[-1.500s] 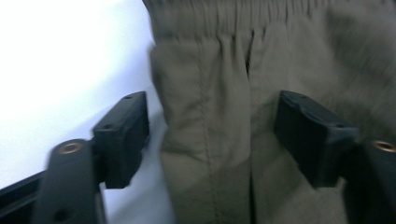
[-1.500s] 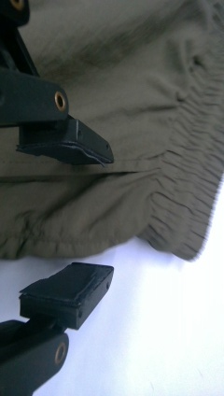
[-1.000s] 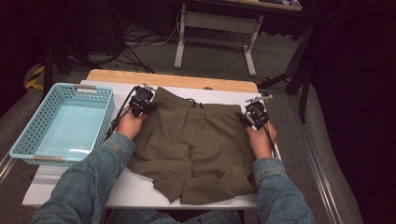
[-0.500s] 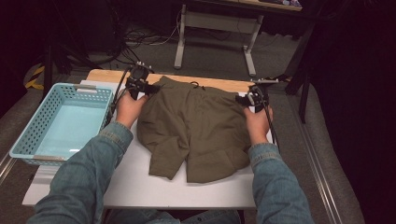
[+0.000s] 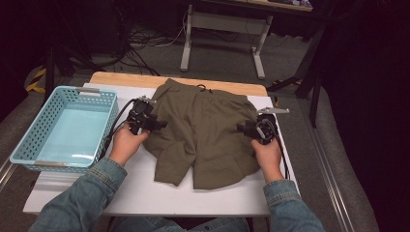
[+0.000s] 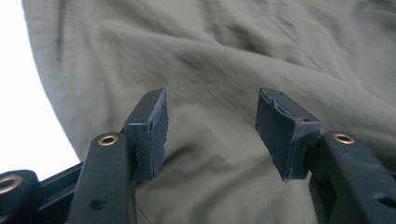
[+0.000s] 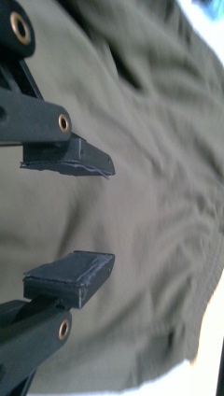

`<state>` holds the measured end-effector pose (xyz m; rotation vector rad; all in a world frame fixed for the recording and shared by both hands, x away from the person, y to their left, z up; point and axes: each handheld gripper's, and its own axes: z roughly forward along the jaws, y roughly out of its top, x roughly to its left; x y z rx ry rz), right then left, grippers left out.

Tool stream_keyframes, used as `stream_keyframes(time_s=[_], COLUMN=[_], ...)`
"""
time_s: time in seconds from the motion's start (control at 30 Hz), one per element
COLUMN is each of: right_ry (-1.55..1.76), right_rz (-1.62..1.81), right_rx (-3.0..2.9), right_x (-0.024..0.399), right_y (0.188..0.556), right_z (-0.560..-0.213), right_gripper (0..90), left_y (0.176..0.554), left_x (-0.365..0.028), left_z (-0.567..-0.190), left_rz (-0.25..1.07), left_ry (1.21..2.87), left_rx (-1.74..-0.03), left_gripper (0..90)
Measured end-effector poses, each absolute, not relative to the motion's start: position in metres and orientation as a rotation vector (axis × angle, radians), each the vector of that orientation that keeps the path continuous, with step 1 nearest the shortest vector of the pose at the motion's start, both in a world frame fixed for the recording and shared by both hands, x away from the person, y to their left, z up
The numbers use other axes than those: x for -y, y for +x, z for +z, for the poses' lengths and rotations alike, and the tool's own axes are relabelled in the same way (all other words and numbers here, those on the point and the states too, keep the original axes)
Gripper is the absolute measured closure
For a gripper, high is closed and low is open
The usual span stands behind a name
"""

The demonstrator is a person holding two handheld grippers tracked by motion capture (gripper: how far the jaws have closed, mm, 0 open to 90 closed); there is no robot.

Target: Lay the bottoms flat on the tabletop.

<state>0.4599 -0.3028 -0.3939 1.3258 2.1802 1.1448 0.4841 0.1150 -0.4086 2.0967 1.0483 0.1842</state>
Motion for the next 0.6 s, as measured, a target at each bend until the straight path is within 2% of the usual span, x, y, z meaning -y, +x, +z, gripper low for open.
stream_keyframes(time_s=[0.2,0.37,0.6], right_ry=[1.267,1.267,1.231], right_rz=[1.188,1.253,1.236], right_rx=[-2.211,-2.247,-2.284], right_x=[0.298,0.297,0.287], right_y=[0.426,0.409,0.389], right_z=[-0.4,-0.4,-0.4], right_gripper=[52.0,57.0,55.0], left_y=[0.457,0.436,0.411], left_x=[-0.118,-0.113,-0.101], left_z=[-0.412,-0.415,-0.406], left_rz=[0.157,0.115,0.106], left_ry=[2.093,2.115,2.098], left_rx=[-0.973,-0.919,-0.833], left_gripper=[46.0,47.4,47.8])
